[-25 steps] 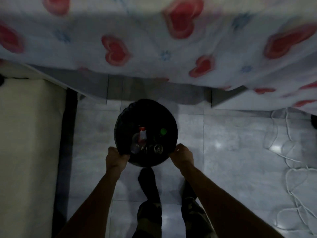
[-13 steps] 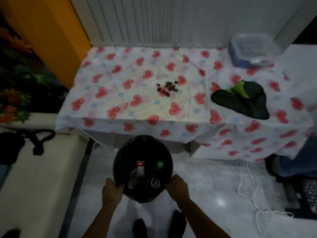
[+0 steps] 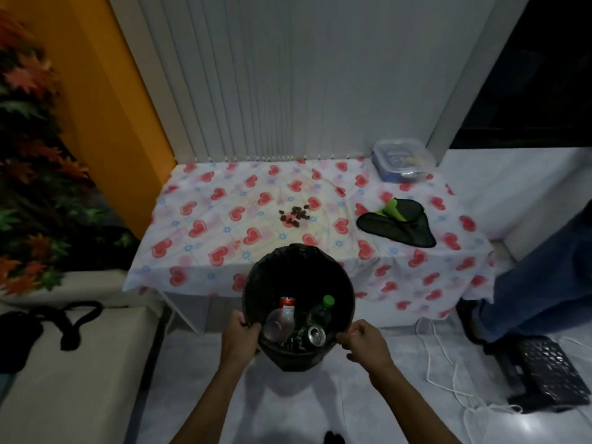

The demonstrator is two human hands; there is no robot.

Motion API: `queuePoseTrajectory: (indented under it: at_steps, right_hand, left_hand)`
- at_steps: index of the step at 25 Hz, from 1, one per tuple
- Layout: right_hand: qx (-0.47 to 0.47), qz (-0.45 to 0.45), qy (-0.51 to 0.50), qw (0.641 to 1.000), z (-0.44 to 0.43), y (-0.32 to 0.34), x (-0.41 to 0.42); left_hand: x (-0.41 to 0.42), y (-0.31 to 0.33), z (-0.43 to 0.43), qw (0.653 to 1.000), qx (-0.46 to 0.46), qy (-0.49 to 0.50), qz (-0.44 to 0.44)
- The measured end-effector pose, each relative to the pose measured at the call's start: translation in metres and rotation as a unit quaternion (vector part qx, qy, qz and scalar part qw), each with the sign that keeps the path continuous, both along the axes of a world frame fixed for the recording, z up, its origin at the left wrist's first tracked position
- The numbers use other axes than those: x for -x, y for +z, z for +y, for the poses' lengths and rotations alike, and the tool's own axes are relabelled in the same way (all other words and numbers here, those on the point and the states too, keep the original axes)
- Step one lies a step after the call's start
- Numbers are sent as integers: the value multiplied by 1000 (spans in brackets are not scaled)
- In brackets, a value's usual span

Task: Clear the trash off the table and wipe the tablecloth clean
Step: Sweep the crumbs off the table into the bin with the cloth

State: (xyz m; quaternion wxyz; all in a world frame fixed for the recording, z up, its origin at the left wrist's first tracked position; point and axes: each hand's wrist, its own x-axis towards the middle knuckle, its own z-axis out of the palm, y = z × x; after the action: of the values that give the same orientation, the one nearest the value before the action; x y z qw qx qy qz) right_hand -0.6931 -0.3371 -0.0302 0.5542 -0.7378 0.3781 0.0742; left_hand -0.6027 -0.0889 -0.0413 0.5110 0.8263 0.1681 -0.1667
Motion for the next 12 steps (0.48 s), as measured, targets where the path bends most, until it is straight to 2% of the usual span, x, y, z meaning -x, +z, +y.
queuePoseTrajectory:
  at_steps: [6,9,12]
  right_hand:
    - [12,1,24,1000,-23,41,9]
    - [48,47,126,990,-45,56,-4]
    - [141,74,222,962,-86,60,-43]
  left_hand:
    - [-13,29,-21,994,107,-18,8]
    - [-23,35,-32,991,131,-10,23]
    - [-40,31,-40,989,137,12,46]
